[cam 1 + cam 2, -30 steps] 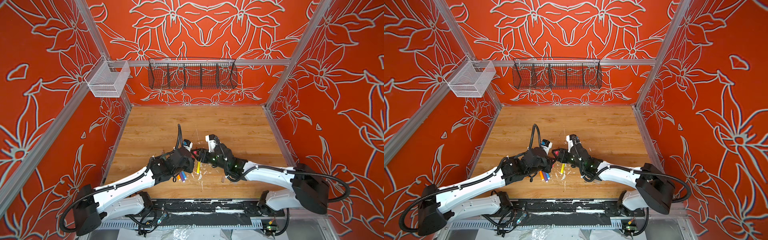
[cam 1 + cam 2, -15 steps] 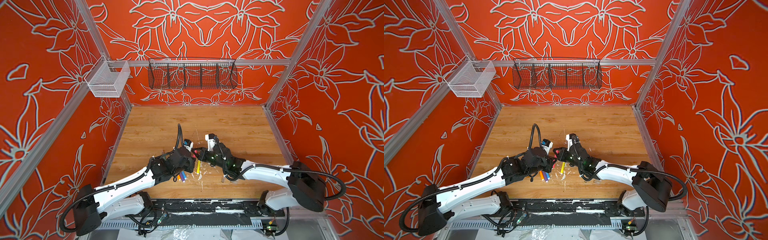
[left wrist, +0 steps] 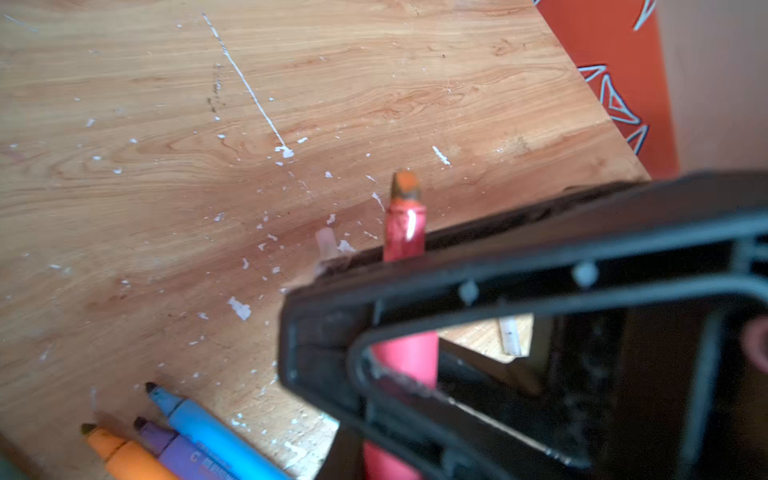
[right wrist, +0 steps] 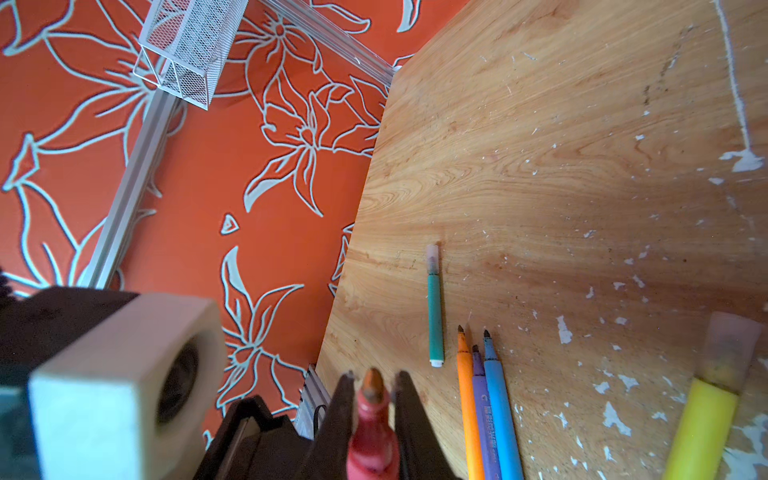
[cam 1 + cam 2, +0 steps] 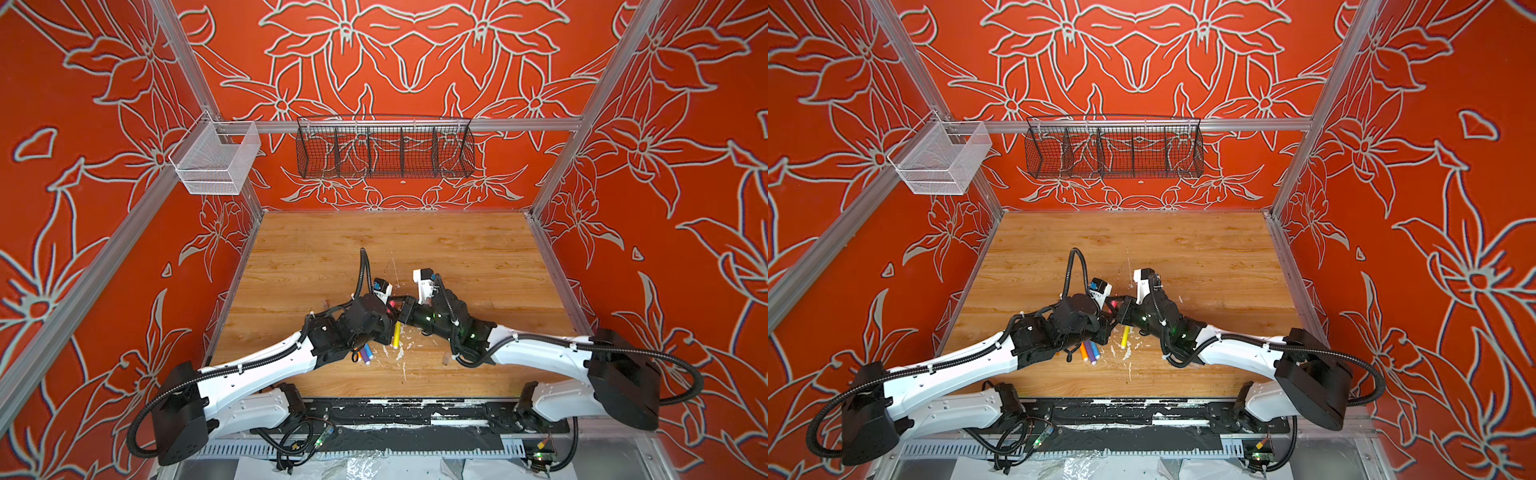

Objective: Insert the pens into the pen caps
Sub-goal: 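Lift the pink marker upright with the left gripper while the right gripper approaches it, then lower the right gripper onto a translucent cap and grasp it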

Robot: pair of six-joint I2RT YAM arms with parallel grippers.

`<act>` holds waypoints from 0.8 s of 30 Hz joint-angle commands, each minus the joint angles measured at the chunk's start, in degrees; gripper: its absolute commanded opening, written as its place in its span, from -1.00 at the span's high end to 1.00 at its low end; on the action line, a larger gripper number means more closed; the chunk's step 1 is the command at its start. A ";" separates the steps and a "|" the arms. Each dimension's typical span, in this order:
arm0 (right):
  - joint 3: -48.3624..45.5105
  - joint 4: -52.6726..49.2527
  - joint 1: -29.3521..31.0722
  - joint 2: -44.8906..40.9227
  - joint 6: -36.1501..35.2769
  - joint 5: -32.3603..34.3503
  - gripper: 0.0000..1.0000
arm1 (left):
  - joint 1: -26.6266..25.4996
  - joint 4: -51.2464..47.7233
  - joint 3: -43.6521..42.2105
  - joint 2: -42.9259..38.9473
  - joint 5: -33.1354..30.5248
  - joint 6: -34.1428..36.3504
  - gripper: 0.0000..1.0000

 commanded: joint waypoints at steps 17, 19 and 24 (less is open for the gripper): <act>-0.73 -61.86 0.37 -23.69 -6.49 12.30 0.11 | 1.67 0.85 -0.59 5.65 1.22 -1.44 1.00; 1.01 -66.05 0.45 -20.95 -6.71 11.35 0.11 | 1.67 0.86 -0.80 6.01 0.16 -1.41 1.00; 3.87 -71.68 2.18 -15.46 -6.73 11.14 0.11 | 1.67 0.29 -0.28 6.96 -0.27 -0.84 1.00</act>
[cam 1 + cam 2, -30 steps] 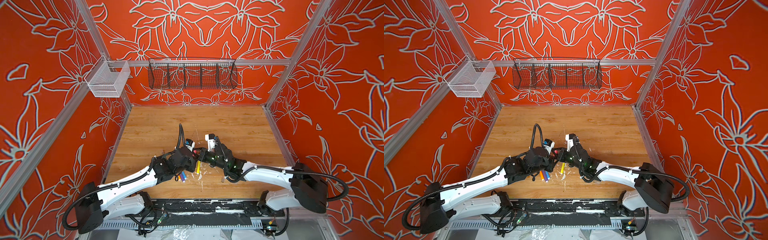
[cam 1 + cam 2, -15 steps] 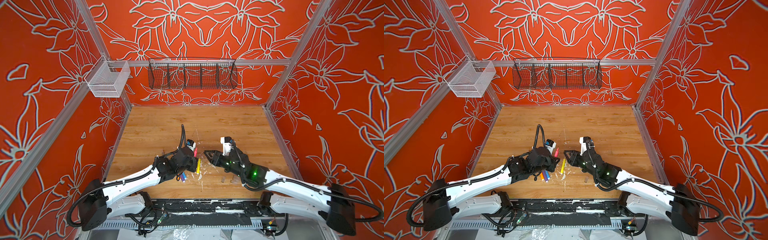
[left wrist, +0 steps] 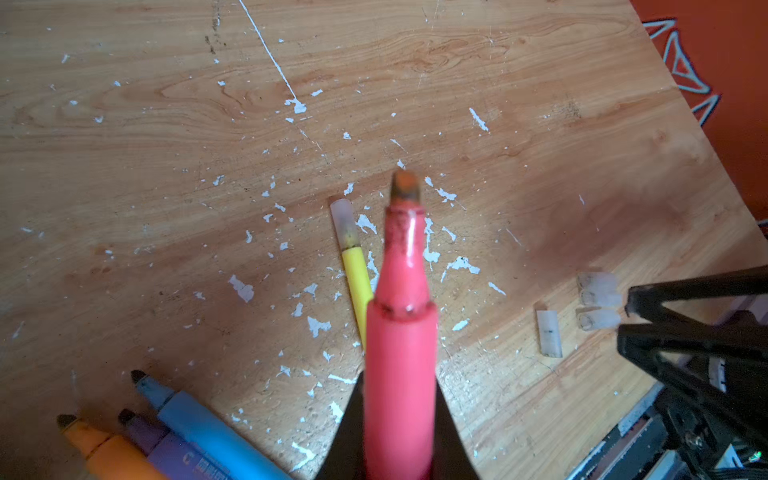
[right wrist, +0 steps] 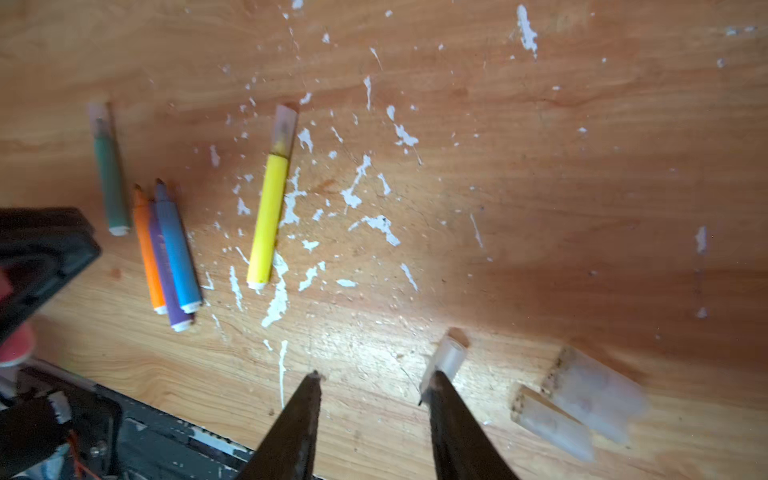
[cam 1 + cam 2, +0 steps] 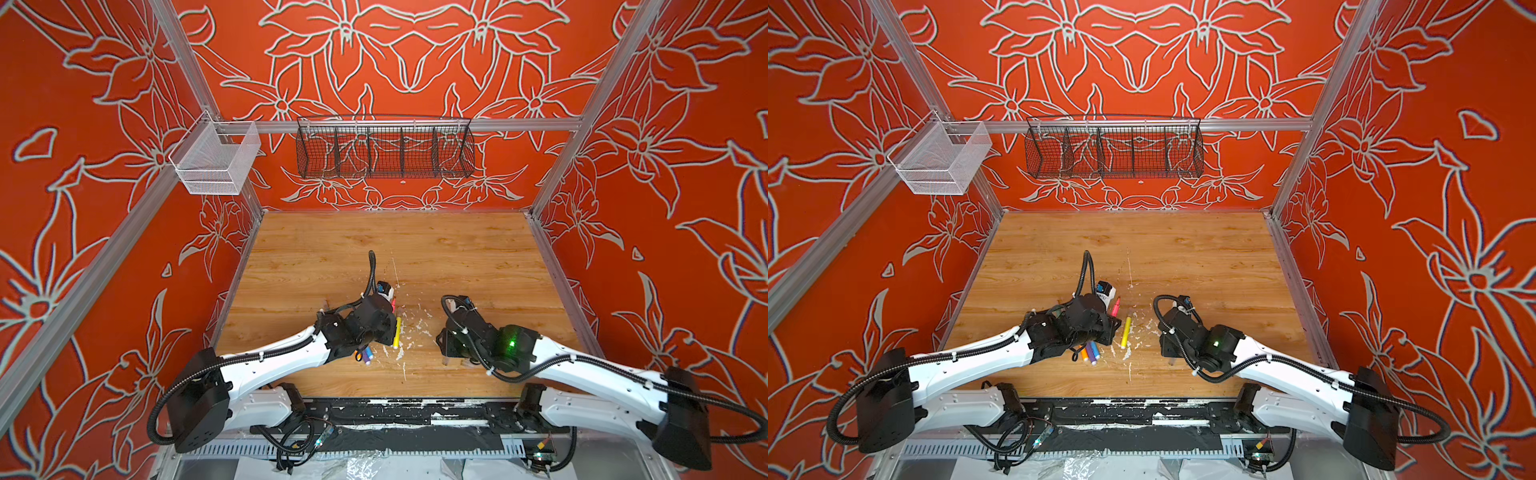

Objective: Insert the pens into the pen caps
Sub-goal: 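Lower the right gripper onto a translucent cap and grasp it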

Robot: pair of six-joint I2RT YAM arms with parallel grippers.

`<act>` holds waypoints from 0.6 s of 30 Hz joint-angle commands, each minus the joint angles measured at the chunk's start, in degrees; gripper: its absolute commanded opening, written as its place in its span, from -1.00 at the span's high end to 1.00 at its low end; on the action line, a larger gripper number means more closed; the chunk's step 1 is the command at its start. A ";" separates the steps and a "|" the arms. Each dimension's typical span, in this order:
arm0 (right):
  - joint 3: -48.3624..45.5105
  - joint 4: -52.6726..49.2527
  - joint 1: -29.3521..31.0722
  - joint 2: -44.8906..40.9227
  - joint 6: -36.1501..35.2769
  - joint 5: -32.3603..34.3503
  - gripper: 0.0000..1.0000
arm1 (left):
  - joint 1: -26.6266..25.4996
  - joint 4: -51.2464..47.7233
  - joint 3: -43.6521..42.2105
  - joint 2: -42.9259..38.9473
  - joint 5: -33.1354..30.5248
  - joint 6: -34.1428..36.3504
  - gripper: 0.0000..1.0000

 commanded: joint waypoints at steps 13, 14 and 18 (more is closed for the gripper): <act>4.42 -7.64 5.08 9.55 -0.85 0.85 0.11 | 0.36 -0.84 1.05 1.67 -0.75 -0.39 1.00; 4.42 -7.88 5.08 9.88 -0.90 1.42 0.11 | 0.36 -0.79 1.07 1.81 -0.64 -0.43 1.00; 2.91 -6.64 5.00 11.23 -0.45 3.36 0.08 | 0.35 -0.96 1.16 1.94 -0.48 -0.44 1.00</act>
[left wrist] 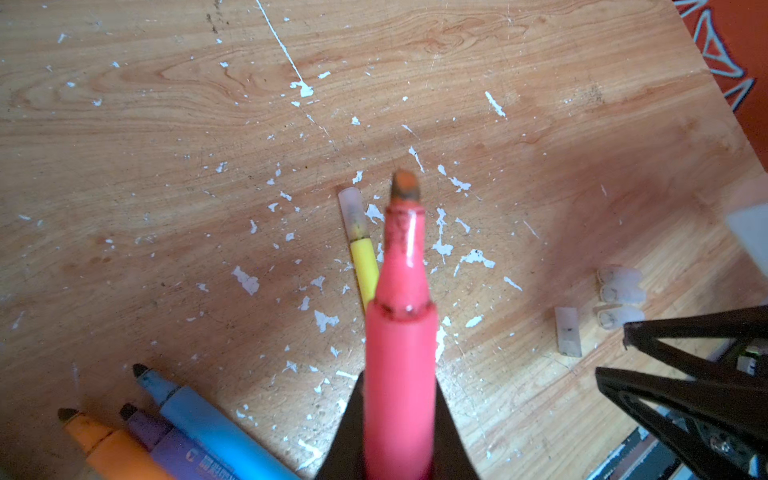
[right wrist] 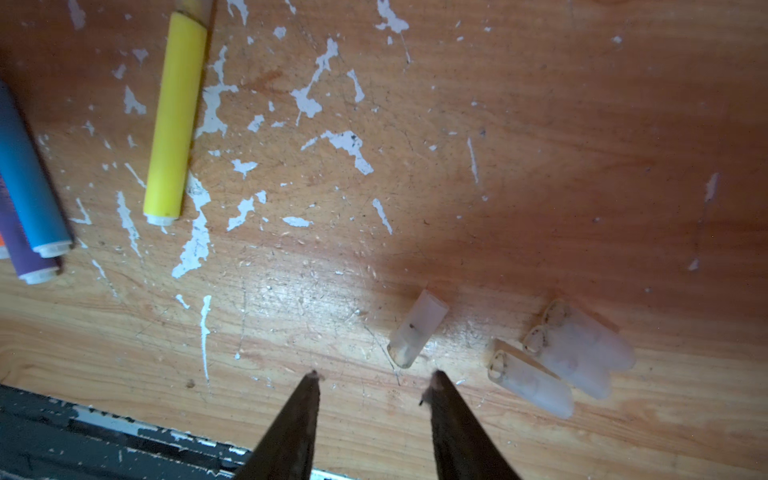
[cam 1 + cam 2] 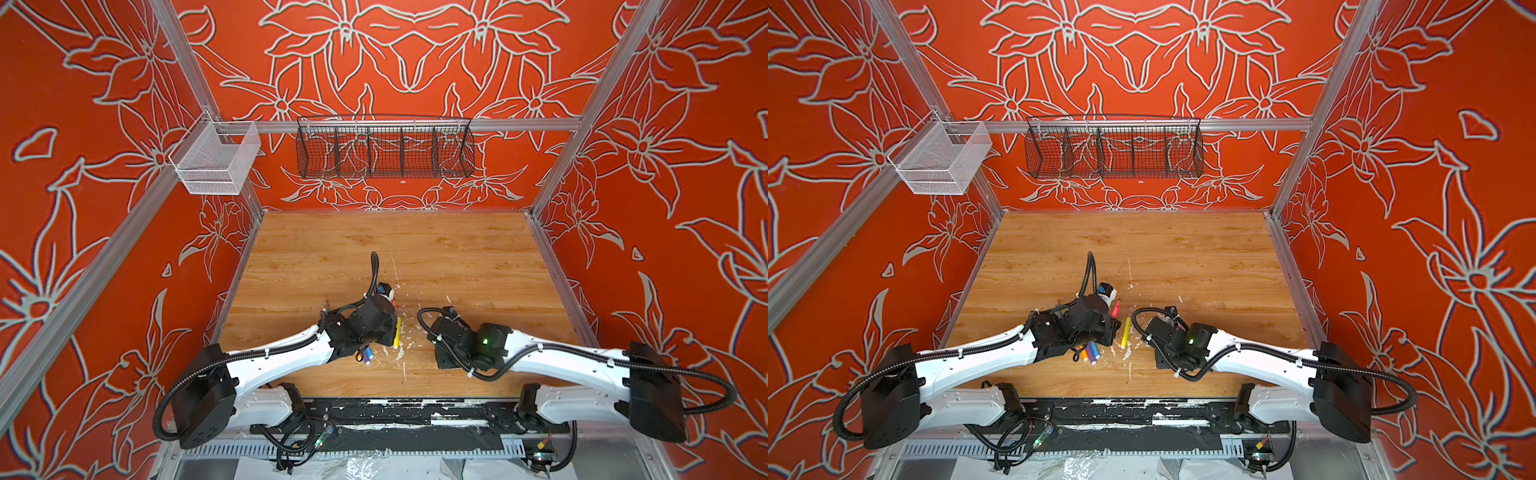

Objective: Insert the pens into the pen caps
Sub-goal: 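Lower the right gripper onto a translucent cap and grasp it, then lift the cap with the right gripper over the pink marker tip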

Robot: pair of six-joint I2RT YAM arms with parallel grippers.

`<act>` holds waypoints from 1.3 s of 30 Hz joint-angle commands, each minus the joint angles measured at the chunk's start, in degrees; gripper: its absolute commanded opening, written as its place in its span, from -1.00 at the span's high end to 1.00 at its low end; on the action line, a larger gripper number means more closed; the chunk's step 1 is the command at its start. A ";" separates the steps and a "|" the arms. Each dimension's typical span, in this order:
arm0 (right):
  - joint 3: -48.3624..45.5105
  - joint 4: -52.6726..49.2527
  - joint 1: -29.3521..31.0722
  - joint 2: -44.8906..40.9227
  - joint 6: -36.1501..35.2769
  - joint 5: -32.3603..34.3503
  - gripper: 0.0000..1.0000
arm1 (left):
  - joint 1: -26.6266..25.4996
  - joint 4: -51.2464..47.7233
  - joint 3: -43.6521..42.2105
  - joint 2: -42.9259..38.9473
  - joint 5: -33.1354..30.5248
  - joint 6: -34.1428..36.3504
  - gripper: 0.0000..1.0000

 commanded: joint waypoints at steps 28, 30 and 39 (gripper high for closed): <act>-5.80 9.63 -3.57 10.37 -1.22 -1.16 0.35 | 0.36 -1.27 0.72 -1.74 0.04 -0.41 1.00; -5.89 9.63 -3.57 10.37 -1.11 -1.23 0.43 | 0.36 -1.27 0.72 -2.05 0.17 -0.41 1.00; -8.39 11.24 -3.57 5.99 0.64 -1.50 0.74 | 0.36 -1.27 0.72 -2.71 1.26 -0.61 1.00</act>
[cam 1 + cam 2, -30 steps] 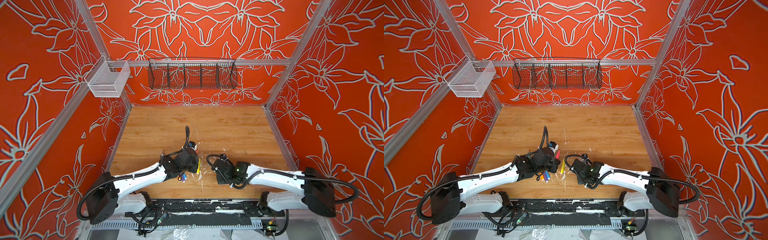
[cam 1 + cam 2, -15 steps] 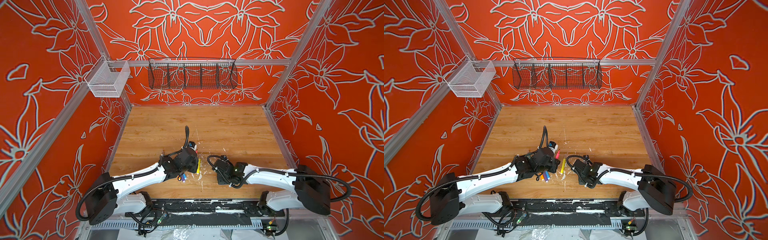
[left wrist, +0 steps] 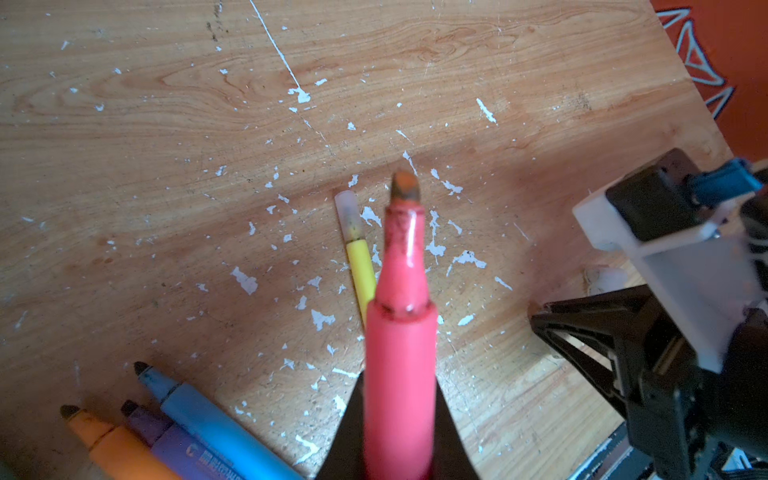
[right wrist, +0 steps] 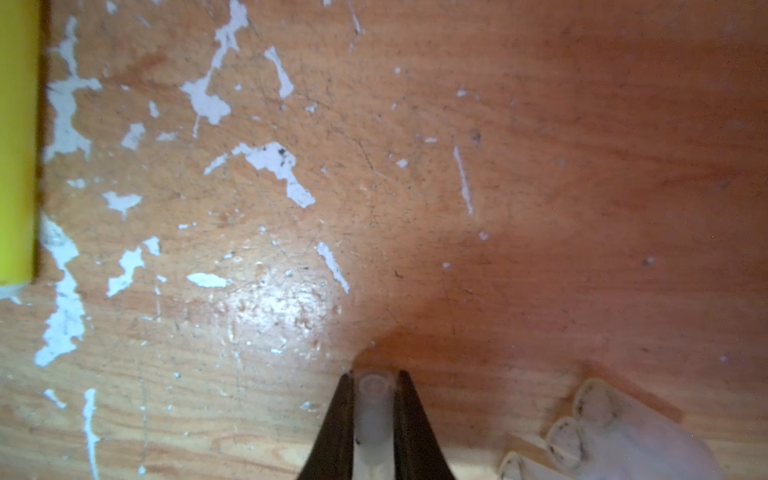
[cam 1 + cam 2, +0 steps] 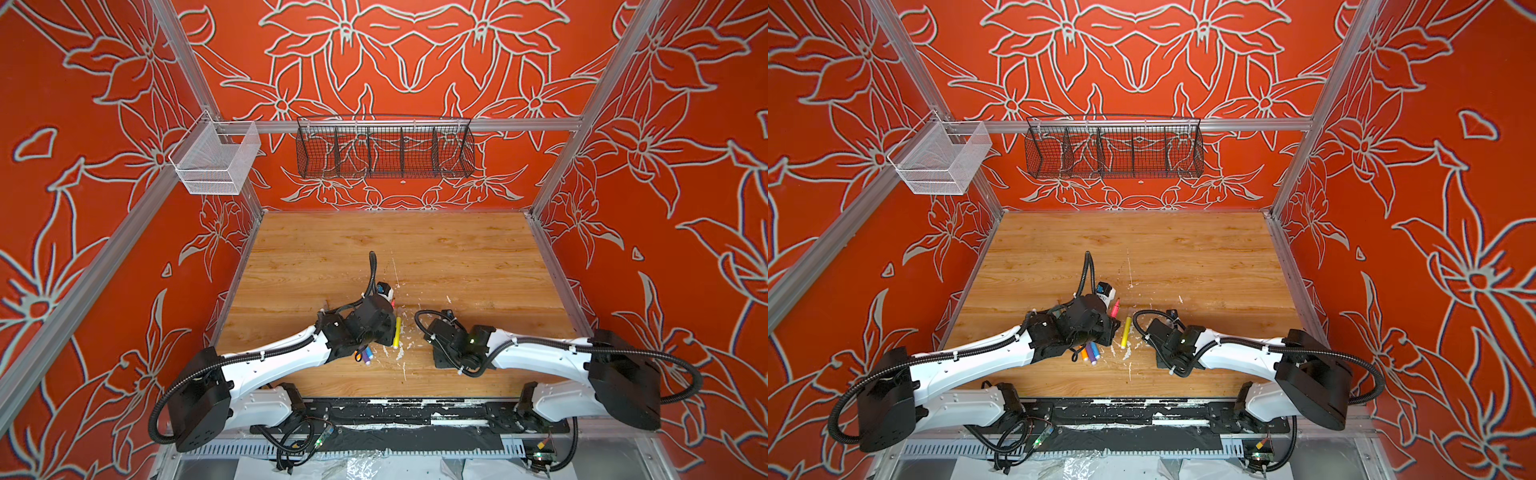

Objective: Insert the pens into the pen caps
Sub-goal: 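Lift the cap with the right gripper over the pink marker tip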

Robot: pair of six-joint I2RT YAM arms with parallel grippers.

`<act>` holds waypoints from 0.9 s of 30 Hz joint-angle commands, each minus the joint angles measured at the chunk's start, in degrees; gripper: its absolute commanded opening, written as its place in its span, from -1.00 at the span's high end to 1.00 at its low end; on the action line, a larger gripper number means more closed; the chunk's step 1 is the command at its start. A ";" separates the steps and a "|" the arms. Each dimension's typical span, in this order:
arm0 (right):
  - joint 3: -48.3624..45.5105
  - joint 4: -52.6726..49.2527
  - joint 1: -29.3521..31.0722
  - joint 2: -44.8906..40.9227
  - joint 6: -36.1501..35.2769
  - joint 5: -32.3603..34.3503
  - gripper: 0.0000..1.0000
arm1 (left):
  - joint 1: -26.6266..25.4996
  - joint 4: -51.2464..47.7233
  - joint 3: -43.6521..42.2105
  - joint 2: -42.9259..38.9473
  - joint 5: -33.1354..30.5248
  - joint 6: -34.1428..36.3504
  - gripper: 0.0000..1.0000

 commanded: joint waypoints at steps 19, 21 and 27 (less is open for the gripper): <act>4.83 13.98 -1.57 -24.38 1.47 10.18 0.91 | -4.32 9.73 -5.84 -7.99 11.55 -6.39 1.00; 4.97 18.81 -1.57 -25.20 1.11 10.63 0.91 | -4.97 10.74 -6.06 -8.76 12.33 -6.51 1.00; 3.65 31.02 -1.57 -23.37 1.85 8.29 0.92 | -6.05 11.75 -6.19 -10.81 13.13 -6.67 1.00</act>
